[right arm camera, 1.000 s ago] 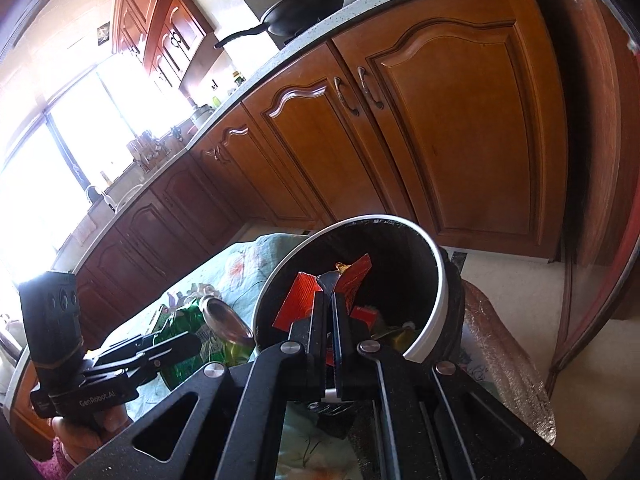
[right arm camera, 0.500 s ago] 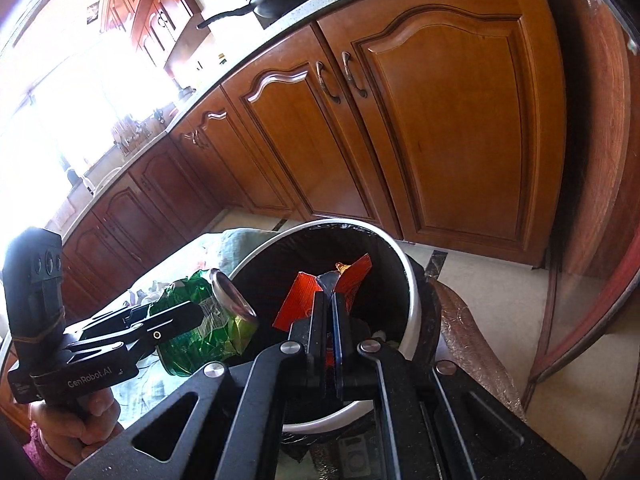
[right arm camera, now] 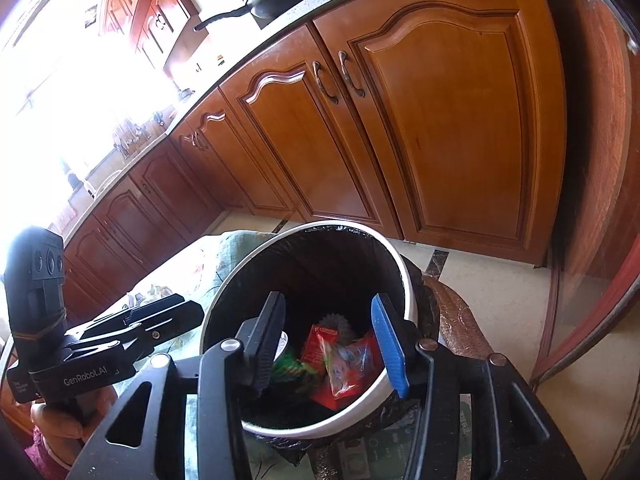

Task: Collect trash
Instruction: 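Open both grippers to drop the can and snack bag into the bin, then move both tools back toward the white foam block and green carton, then grasp the white foam block with the left gripper while the right gripper grasps the green milk carton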

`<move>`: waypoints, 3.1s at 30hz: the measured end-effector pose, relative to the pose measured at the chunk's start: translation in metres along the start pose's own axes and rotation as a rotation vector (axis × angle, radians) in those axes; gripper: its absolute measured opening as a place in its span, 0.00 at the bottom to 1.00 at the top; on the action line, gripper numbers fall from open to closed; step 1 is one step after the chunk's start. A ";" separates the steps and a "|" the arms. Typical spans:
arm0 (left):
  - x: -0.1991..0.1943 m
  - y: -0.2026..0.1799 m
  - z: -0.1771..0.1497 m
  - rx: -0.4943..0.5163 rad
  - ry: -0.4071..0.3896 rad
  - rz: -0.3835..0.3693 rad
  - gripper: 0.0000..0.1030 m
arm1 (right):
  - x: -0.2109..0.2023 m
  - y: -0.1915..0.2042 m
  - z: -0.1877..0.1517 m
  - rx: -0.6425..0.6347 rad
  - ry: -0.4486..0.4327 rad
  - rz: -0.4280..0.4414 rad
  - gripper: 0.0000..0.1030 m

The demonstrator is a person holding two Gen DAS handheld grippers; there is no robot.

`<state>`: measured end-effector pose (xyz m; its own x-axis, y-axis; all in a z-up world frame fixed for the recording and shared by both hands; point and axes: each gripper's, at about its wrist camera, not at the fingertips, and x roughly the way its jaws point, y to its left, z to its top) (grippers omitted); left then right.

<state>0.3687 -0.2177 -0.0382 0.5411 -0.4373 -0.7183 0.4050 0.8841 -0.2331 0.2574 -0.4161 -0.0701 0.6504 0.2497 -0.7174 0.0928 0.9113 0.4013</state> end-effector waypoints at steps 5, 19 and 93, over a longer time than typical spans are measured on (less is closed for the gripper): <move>-0.017 0.011 -0.015 -0.022 -0.012 -0.003 0.58 | -0.008 0.005 -0.008 0.015 -0.011 0.015 0.57; -0.100 0.061 -0.092 -0.131 -0.055 0.068 0.66 | -0.021 0.064 -0.049 0.011 -0.011 0.107 0.87; -0.166 0.196 -0.146 -0.154 -0.062 0.227 0.37 | 0.095 0.244 -0.073 -0.168 0.261 0.292 0.32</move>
<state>0.2505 0.0523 -0.0607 0.6513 -0.2304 -0.7230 0.1539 0.9731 -0.1714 0.2867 -0.1458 -0.0823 0.4168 0.5604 -0.7157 -0.2053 0.8251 0.5264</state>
